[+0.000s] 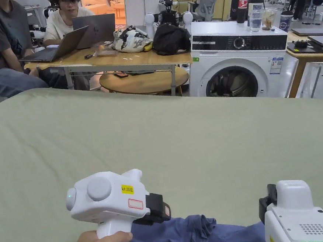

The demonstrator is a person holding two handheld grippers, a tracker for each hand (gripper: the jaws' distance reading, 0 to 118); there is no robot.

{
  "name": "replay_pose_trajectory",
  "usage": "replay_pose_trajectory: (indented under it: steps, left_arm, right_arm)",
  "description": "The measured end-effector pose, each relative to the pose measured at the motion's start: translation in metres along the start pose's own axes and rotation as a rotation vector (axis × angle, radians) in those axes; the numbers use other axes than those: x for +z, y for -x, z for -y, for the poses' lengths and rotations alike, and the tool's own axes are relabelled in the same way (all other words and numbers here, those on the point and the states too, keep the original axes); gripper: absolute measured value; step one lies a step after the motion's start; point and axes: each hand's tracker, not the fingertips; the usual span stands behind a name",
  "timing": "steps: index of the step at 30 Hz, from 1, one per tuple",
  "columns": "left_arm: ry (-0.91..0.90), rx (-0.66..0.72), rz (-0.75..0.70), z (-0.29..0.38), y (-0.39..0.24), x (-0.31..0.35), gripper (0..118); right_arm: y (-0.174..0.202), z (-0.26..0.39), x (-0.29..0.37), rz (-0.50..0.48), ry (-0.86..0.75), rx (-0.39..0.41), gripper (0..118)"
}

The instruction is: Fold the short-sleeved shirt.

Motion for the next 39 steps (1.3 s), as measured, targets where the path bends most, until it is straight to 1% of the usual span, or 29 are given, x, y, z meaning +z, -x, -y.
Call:
replay_pose_trajectory:
  steps: [1, 2, 8, 10, 12, 13, 14, 20, 22, 23, 25, 27, 29, 30, 32, 33, 34, 36, 39]
  left_arm:
    - [0.022, -0.006, -0.018, 0.002, 0.000, -0.008, 7]
    - [0.070, -0.009, -0.007, 0.005, 0.000, -0.016, 5]
    - [0.177, 0.017, 0.262, 0.024, -0.010, -0.069, 4]
    - [0.182, 0.029, 0.240, 0.032, -0.012, -0.090, 4]
    - [0.182, 0.043, 0.223, 0.041, -0.011, -0.105, 0]
    - [0.166, 0.081, 0.241, 0.042, -0.009, -0.107, 0]
    - [0.159, 0.134, 0.294, 0.042, -0.006, -0.108, 0]
    - [0.144, 0.074, 0.276, 0.041, -0.016, -0.102, 0]
    - [0.147, 0.074, 0.278, 0.037, -0.017, -0.092, 0]
    - [0.148, 0.078, 0.281, 0.035, -0.016, -0.084, 2]
    - [0.115, 0.067, 0.269, 0.029, -0.009, -0.058, 14]
    - [0.047, 0.057, 0.261, 0.022, 0.004, -0.027, 16]
    - [0.011, 0.084, 0.240, 0.016, 0.023, 0.004, 26]
    - [-0.014, 0.094, 0.209, 0.013, 0.032, 0.017, 37]
    - [-0.047, 0.075, 0.132, 0.006, 0.053, 0.040, 54]
    - [-0.045, 0.063, 0.094, 0.004, 0.064, 0.047, 66]
    - [-0.049, 0.067, 0.061, 0.004, 0.075, 0.050, 69]
    - [-0.039, 0.112, 0.026, 0.005, 0.098, 0.051, 69]
    - [0.051, 0.196, 0.116, 0.015, 0.126, 0.033, 69]
  right_arm:
    - [0.000, 0.001, 0.000, 0.000, 0.002, 0.001, 0]
    - [0.000, 0.001, 0.000, -0.001, 0.003, 0.003, 0]
    - [0.000, 0.004, 0.002, -0.003, 0.005, 0.016, 0]
    - [-0.002, 0.004, 0.002, -0.004, 0.006, 0.016, 0]
    - [-0.004, 0.006, 0.001, 0.001, 0.008, 0.019, 0]
    - [-0.004, 0.006, 0.001, 0.004, 0.008, 0.018, 0]
    - [-0.006, 0.006, 0.001, 0.001, 0.010, 0.015, 0]
    - [-0.007, 0.007, 0.001, 0.007, 0.010, 0.009, 0]
    - [-0.007, 0.007, 0.001, 0.005, 0.008, 0.009, 0]
    - [-0.007, 0.008, 0.001, 0.006, 0.007, 0.008, 0]
    - [-0.009, 0.009, 0.001, 0.009, 0.002, 0.008, 0]
    - [-0.010, 0.007, 0.002, 0.012, -0.006, 0.005, 0]
    - [-0.011, 0.006, 0.002, 0.011, -0.012, 0.001, 0]
    - [-0.011, 0.006, 0.002, 0.011, -0.013, 0.000, 0]
    - [-0.010, 0.005, 0.001, 0.010, -0.012, -0.002, 0]
    - [-0.009, 0.005, 0.001, 0.008, -0.010, -0.001, 0]
    - [-0.008, 0.005, 0.001, 0.007, -0.008, 0.002, 0]
    - [-0.006, 0.006, -0.001, 0.003, -0.004, 0.007, 0]
    - [-0.003, 0.008, -0.001, -0.001, 0.000, 0.006, 0]
